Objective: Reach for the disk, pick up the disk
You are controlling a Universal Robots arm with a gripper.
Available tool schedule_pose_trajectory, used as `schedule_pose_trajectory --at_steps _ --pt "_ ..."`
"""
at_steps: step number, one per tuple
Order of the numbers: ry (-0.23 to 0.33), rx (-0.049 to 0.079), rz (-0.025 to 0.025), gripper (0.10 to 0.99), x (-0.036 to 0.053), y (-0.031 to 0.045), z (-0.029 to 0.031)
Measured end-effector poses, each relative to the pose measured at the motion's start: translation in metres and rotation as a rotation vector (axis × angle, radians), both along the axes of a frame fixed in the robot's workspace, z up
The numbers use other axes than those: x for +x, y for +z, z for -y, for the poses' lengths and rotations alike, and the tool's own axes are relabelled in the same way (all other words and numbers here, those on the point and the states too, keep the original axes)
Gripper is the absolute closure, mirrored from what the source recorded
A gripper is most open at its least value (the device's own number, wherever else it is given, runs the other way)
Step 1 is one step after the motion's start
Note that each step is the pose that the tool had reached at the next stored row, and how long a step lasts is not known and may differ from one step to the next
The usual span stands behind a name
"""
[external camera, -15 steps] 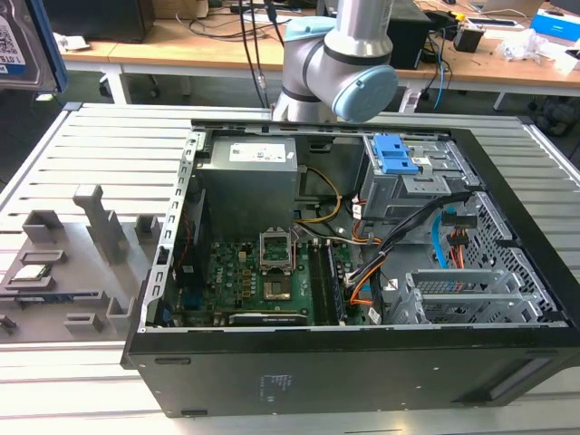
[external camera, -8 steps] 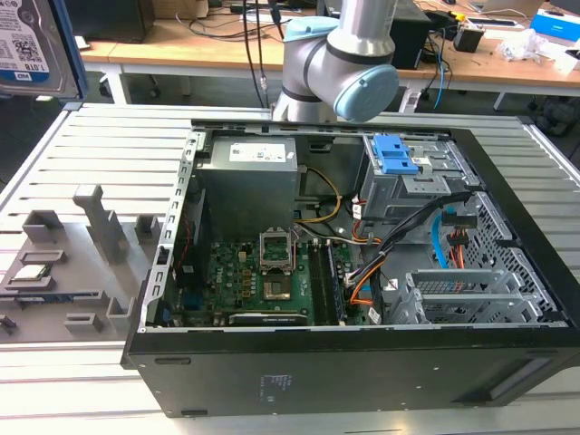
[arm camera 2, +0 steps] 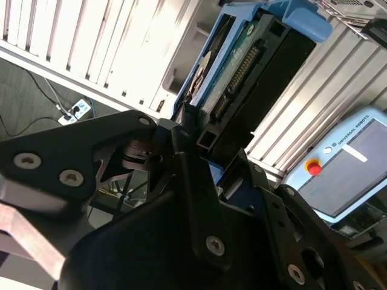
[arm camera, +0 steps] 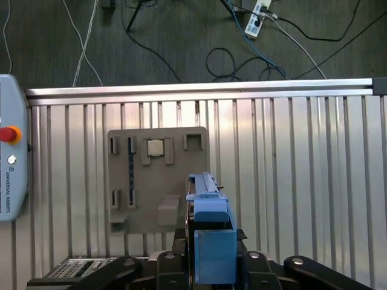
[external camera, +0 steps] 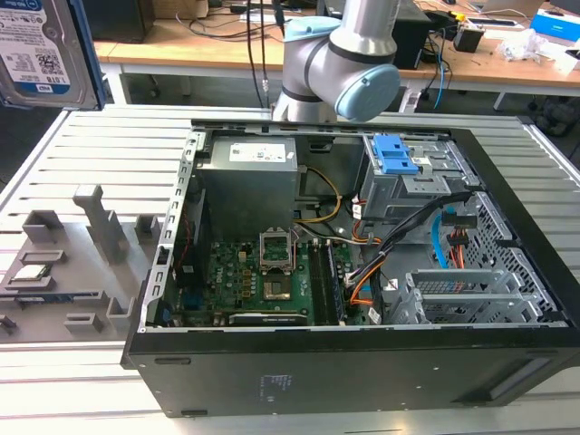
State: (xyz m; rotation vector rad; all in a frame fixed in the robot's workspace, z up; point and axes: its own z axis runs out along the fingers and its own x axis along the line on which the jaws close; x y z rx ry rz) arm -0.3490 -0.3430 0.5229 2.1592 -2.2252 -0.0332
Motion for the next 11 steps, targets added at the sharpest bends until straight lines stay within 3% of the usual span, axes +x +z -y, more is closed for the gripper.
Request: schedule_pose_trajectory --at_steps 6,11 --pt "0.0 0.0 0.0001 0.718 0.0159 -0.0084 0.0" --pt "0.0 0.0 0.0 0.718 0.0422 -0.0092 0.0"
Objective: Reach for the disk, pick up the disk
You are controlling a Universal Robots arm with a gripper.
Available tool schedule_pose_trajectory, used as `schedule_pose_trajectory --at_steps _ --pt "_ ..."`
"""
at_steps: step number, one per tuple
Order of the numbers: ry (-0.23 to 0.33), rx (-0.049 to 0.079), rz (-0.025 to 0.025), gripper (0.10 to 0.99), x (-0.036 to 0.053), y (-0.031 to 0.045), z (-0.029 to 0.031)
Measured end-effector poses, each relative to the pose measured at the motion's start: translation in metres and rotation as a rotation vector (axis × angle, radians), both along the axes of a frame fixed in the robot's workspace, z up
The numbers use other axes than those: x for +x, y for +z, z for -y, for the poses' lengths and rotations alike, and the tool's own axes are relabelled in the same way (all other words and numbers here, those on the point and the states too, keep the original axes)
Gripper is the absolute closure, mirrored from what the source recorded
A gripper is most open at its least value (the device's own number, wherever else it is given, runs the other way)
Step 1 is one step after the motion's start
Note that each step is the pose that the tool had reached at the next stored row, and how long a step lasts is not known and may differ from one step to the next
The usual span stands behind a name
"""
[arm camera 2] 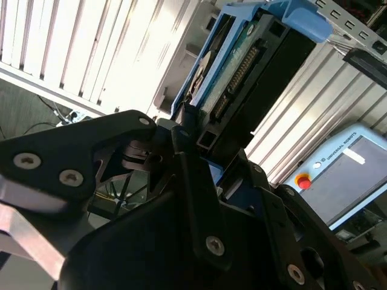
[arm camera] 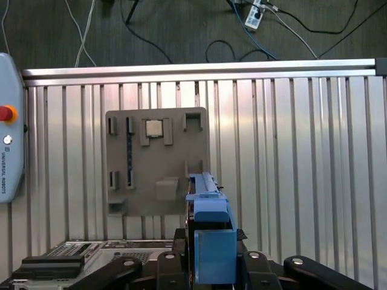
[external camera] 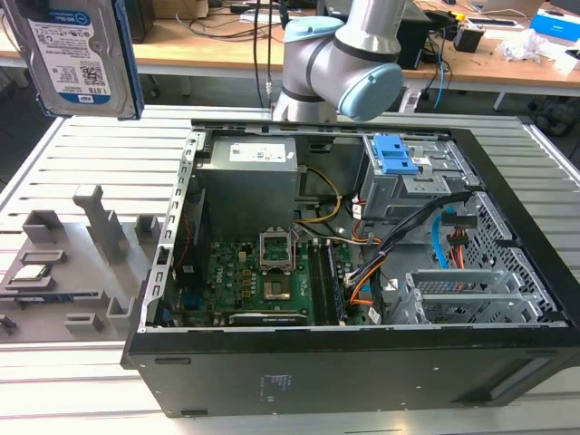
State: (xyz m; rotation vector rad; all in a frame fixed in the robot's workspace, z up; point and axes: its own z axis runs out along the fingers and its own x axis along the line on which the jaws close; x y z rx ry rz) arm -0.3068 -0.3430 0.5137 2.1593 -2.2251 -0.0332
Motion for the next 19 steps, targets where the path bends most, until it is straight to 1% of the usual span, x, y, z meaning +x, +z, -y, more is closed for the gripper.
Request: schedule_pose_trajectory --at_steps 1,4,5,8,14,15,16,17,19 --pt "0.0 0.0 0.0 0.718 0.0025 0.0 0.0" --pt "0.0 0.0 0.0001 0.718 0.0181 0.0 0.0" --pt "0.0 0.0 0.0 0.718 0.021 0.0 0.0" --pt "0.0 0.0 0.0001 0.718 0.0361 -0.0001 0.0" --pt "0.0 0.0 -0.0001 0.718 0.0515 0.0 0.0" --pt "0.0 0.0 0.0001 0.718 0.0599 -0.0001 0.0" --pt "0.0 0.0 0.0001 0.718 0.0666 0.0 0.0" --pt "0.0 0.0 0.0001 0.718 0.0713 0.0 0.0" --pt "0.0 0.0 0.0 0.718 0.0763 0.0 0.0"
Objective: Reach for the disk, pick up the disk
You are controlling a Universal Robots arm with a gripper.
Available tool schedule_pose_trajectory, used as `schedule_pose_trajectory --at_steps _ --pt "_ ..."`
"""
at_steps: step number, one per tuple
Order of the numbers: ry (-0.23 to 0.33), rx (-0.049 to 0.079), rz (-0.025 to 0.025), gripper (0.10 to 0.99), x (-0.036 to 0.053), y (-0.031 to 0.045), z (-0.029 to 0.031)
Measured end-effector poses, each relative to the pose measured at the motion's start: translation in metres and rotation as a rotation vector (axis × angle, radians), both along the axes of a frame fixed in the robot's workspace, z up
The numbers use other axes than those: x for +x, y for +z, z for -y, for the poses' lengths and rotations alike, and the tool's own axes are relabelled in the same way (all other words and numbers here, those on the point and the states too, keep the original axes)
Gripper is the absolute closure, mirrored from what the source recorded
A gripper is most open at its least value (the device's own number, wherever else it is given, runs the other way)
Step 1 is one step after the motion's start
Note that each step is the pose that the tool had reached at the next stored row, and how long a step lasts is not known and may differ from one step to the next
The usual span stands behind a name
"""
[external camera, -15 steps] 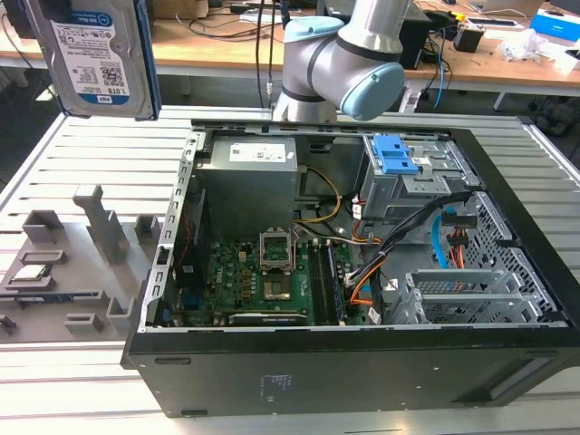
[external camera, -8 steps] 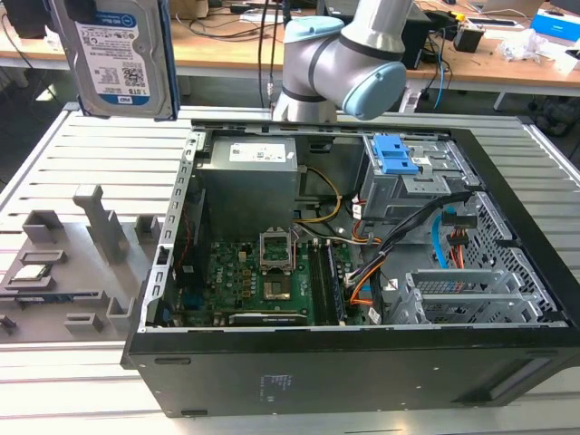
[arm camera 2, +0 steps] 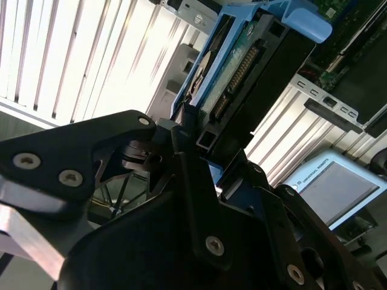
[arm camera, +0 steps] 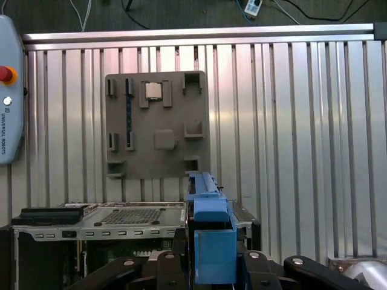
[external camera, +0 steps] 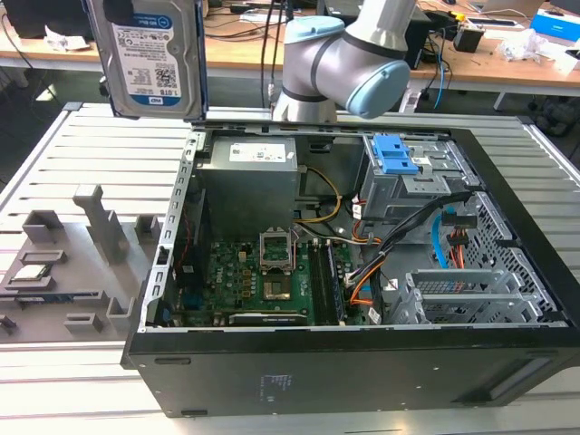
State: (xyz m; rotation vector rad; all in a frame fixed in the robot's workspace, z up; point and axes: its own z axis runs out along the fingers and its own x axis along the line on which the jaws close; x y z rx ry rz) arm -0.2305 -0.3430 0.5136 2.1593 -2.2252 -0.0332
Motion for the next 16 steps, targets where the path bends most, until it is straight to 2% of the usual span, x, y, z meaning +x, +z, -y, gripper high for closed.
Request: schedule_pose_trajectory --at_steps 4,16 --pt "0.0 0.0 0.0 0.718 0.0179 0.0 0.0" --pt "0.0 0.0 0.0 0.718 0.0566 0.0 0.0"
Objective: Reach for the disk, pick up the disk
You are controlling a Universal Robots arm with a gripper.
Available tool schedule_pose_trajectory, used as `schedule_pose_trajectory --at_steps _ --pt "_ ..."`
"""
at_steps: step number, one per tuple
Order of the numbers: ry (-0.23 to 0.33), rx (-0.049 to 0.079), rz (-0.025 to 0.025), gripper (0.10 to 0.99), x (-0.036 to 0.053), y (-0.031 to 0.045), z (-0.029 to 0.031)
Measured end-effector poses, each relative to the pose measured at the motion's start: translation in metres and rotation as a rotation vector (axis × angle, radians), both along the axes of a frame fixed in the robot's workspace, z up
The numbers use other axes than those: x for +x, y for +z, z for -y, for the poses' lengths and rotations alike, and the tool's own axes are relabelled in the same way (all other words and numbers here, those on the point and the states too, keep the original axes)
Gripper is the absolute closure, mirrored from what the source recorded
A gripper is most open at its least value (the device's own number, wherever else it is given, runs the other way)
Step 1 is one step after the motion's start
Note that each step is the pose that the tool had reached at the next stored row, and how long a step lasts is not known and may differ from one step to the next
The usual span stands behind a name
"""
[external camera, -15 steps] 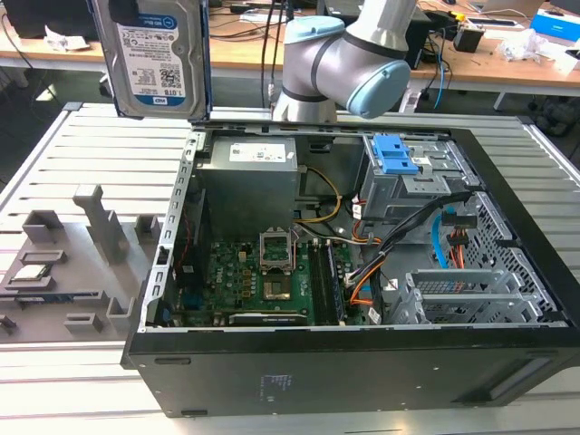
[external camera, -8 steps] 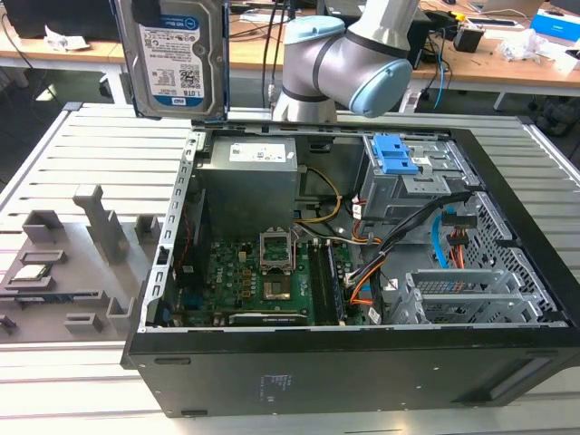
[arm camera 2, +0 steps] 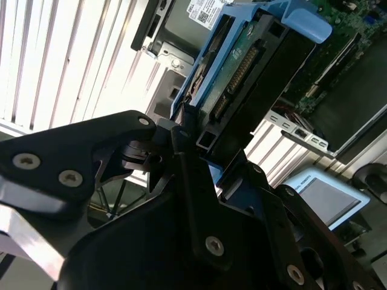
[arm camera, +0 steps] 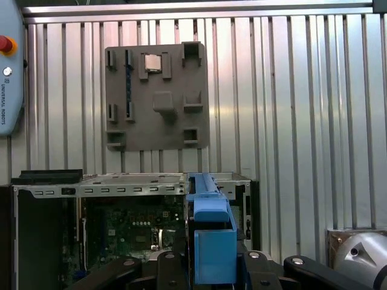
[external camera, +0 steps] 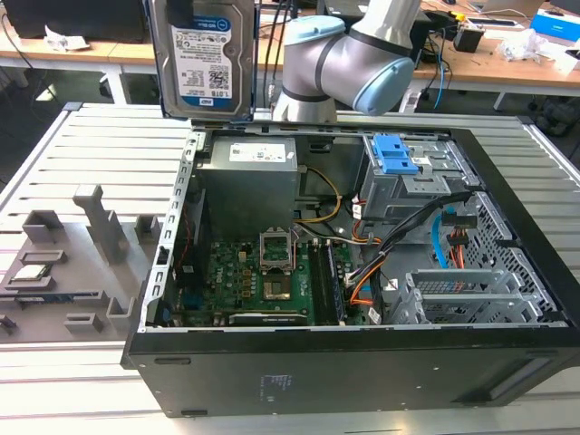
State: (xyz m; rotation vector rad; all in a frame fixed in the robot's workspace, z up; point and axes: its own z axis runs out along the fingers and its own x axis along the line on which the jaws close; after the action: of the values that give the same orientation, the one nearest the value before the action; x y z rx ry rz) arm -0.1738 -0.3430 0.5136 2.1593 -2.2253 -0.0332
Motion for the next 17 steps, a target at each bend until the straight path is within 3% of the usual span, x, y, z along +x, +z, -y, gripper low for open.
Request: schedule_pose_trajectory --at_steps 5,9,17 --pt "0.0 0.0 -0.0001 0.718 0.0145 0.0001 0.0" --pt "0.0 0.0 -0.0001 0.718 0.0334 0.0 0.0" --pt "0.0 0.0 0.0 0.718 0.0559 0.0 0.0"
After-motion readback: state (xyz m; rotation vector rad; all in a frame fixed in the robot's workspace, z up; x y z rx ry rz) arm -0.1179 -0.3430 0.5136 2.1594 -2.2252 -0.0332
